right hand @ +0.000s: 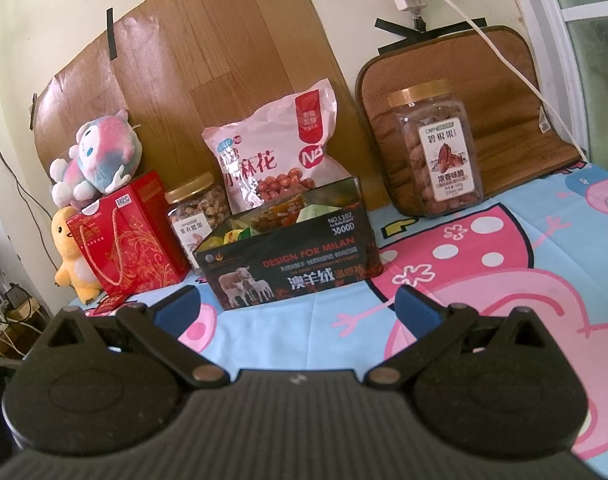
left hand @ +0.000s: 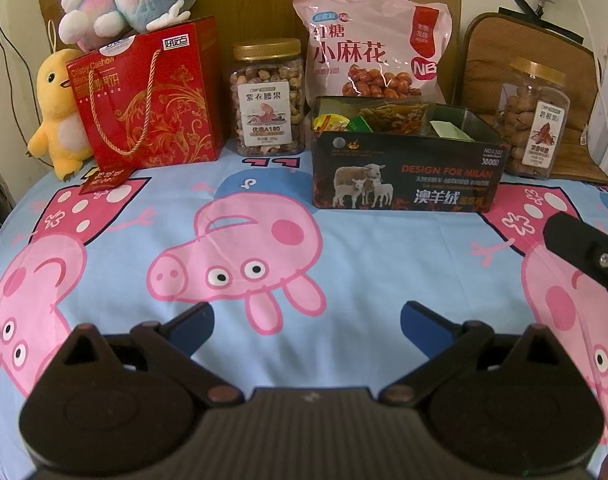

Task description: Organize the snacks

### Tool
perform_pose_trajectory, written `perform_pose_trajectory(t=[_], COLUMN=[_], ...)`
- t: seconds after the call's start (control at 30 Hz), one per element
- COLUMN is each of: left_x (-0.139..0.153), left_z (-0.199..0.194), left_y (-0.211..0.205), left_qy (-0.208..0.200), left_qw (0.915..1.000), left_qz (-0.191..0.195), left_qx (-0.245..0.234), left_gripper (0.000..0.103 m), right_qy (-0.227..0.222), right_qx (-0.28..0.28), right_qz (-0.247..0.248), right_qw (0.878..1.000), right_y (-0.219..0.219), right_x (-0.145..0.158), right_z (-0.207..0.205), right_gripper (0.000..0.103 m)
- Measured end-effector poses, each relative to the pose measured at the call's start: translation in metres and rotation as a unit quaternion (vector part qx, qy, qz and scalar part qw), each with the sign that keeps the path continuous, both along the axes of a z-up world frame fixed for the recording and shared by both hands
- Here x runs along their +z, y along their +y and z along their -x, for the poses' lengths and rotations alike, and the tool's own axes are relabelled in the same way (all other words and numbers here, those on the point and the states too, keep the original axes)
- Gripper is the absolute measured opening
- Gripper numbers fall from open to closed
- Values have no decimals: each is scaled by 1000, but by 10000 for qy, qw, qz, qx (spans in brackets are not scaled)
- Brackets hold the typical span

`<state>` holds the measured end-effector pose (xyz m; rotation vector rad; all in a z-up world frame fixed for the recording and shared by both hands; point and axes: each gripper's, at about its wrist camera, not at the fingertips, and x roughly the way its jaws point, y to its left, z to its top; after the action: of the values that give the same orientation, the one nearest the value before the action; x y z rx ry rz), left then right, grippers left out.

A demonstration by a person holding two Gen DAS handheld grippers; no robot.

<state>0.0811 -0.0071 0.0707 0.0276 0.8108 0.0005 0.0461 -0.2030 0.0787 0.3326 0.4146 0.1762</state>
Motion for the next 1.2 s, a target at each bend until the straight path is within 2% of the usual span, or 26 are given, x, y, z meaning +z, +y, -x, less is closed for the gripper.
perform_pose_trajectory(t=[1.2], left_x=[-2], left_z=[0], left_y=[1], left_qy=[11], left_qw=[10000], left_qz=[30], left_qx=[8], left_gripper=[103], right_qy=[-92], right_qx=[57], right_qz=[53], right_qw=[9999], right_y=[1], right_x=[3], right_z=[0], right_gripper=[103])
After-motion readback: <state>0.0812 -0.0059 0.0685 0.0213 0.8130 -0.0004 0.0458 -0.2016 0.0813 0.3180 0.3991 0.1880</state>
